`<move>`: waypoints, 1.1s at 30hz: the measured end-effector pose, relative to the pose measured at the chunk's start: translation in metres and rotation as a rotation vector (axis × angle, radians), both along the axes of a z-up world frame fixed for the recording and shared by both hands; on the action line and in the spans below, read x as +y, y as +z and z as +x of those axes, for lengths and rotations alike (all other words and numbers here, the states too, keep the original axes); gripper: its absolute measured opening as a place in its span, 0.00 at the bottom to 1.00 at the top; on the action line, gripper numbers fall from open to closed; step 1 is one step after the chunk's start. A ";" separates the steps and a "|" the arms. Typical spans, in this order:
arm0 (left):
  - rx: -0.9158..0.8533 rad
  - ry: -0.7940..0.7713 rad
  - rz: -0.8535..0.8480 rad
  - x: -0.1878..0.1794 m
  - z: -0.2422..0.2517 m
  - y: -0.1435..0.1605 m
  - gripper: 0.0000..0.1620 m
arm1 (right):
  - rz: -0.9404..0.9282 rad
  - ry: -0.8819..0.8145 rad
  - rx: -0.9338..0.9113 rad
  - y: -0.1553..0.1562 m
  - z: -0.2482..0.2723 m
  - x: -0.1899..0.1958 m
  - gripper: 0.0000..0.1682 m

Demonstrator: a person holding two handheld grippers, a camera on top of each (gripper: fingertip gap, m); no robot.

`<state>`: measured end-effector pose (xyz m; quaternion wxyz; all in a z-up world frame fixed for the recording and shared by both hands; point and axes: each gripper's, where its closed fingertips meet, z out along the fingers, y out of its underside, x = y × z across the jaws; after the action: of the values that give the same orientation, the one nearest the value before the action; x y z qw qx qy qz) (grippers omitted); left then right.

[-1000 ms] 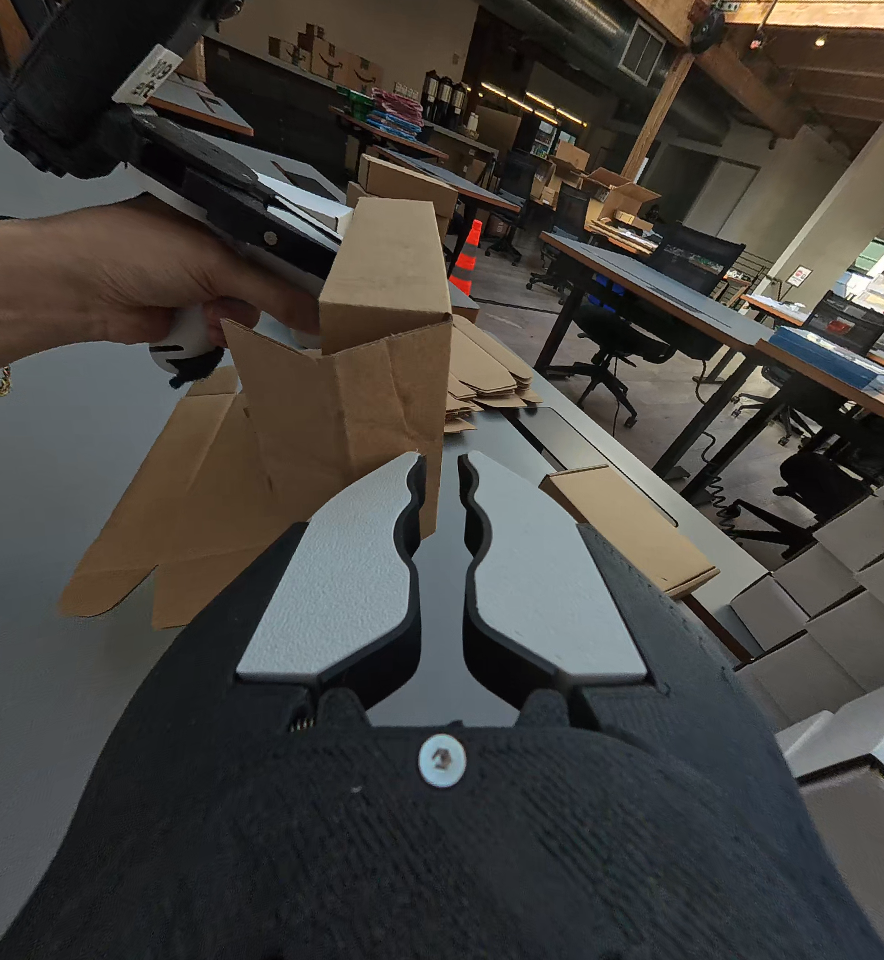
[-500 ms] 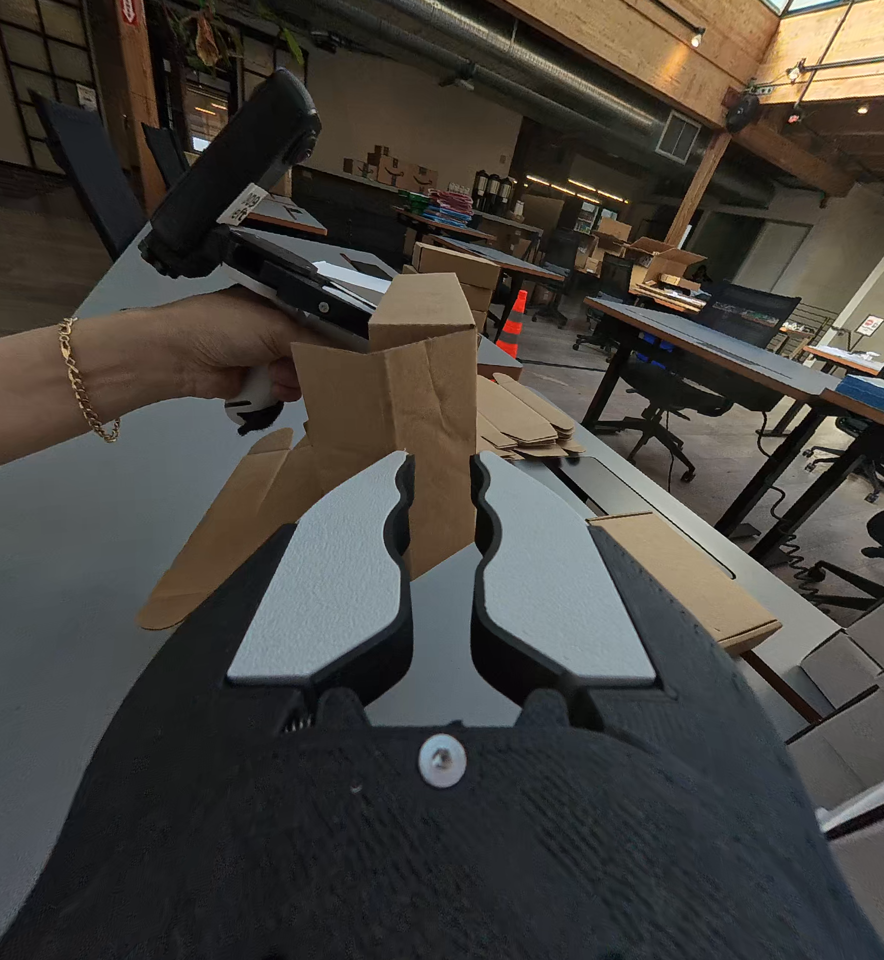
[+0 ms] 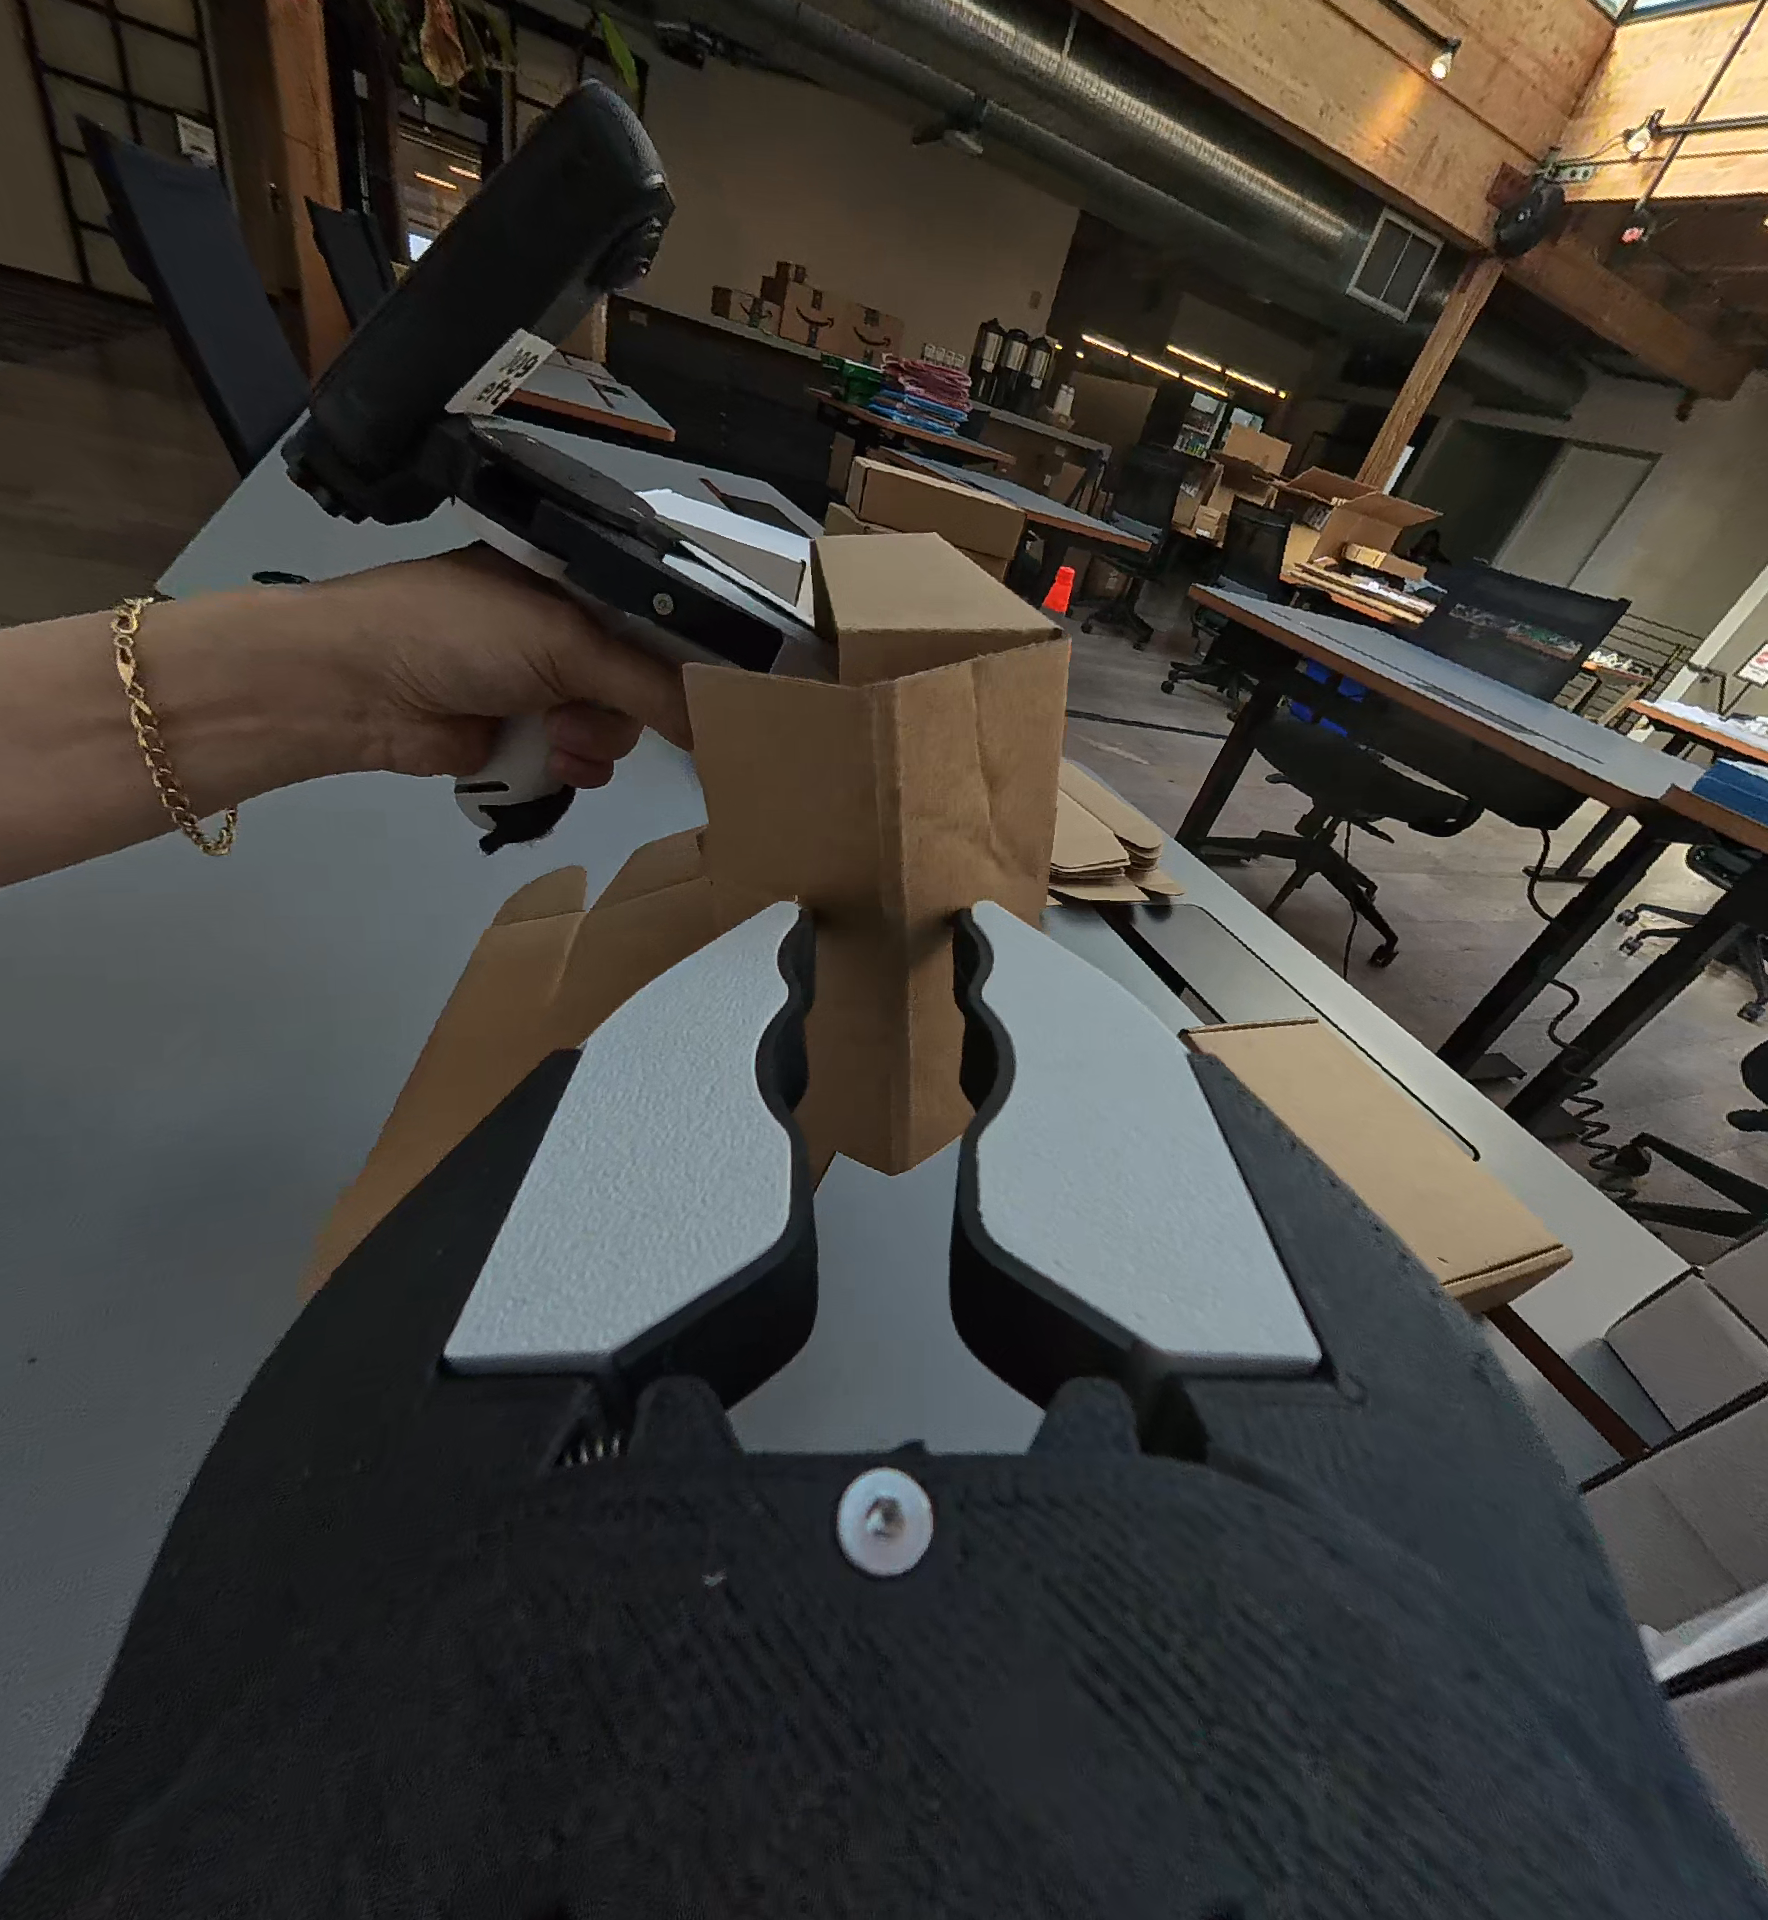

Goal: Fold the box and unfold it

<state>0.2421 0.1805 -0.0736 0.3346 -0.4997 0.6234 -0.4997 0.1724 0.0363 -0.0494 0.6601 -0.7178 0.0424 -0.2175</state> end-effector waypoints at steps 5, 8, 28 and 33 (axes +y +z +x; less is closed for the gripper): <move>-0.020 0.024 0.012 0.000 -0.001 0.005 0.03 | -0.013 -0.077 -0.013 0.000 0.004 0.010 0.13; -0.042 0.055 0.027 0.000 -0.004 0.009 0.03 | 0.032 -0.218 -0.036 0.007 0.016 0.013 0.16; -0.123 0.156 0.037 -0.010 -0.006 0.014 0.05 | 0.263 -0.798 -0.177 0.022 0.075 0.001 0.14; -0.111 0.153 0.030 -0.016 -0.003 0.009 0.05 | 0.272 -0.893 -0.219 0.020 0.078 -0.011 0.05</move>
<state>0.2396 0.1650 -0.0647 0.4133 -0.5123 0.5714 -0.4901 0.2504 0.0253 -0.0296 0.5907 -0.5094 0.3049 -0.5465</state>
